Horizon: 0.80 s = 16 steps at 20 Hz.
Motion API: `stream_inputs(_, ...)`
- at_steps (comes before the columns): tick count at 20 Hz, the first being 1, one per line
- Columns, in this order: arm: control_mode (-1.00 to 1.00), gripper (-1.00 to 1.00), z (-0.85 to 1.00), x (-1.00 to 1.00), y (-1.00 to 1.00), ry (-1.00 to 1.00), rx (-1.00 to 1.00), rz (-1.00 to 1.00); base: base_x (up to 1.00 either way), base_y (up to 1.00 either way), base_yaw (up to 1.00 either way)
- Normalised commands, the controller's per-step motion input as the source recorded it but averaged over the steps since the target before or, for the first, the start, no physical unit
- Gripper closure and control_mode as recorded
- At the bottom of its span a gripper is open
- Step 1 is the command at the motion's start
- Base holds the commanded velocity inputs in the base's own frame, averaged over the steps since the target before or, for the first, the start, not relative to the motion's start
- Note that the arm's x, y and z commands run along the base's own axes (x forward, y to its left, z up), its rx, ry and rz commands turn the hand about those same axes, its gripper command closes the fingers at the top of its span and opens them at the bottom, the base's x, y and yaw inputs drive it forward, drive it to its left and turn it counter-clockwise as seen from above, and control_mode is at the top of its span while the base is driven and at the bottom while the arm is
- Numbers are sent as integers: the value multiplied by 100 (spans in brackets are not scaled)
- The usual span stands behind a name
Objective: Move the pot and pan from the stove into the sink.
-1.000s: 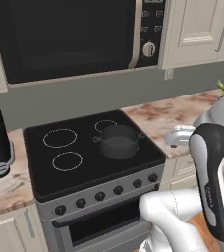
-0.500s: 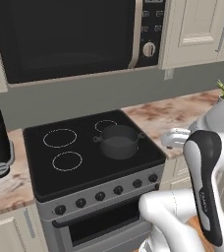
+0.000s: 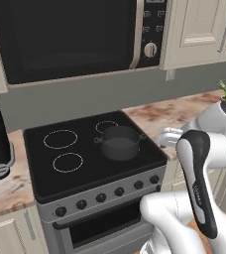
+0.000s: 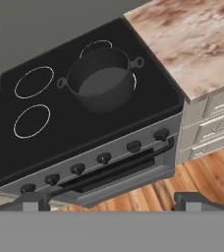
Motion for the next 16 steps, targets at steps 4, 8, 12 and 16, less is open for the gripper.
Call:
stream_inputs(4, -100, -100, -10, 52, 0, 6, 2, 0, 0, 0, 0)
stream_inputs(8, -100, -100, -19, 46, 0, 9, 2, 0, 0, 0, 0)
stream_inputs(12, -100, -100, -15, 21, 1, 3, 1, 0, 0, 0, 0)
stream_inputs(16, -100, -100, -3, 3, 0, 0, 0, 0, 0, 0, 0)
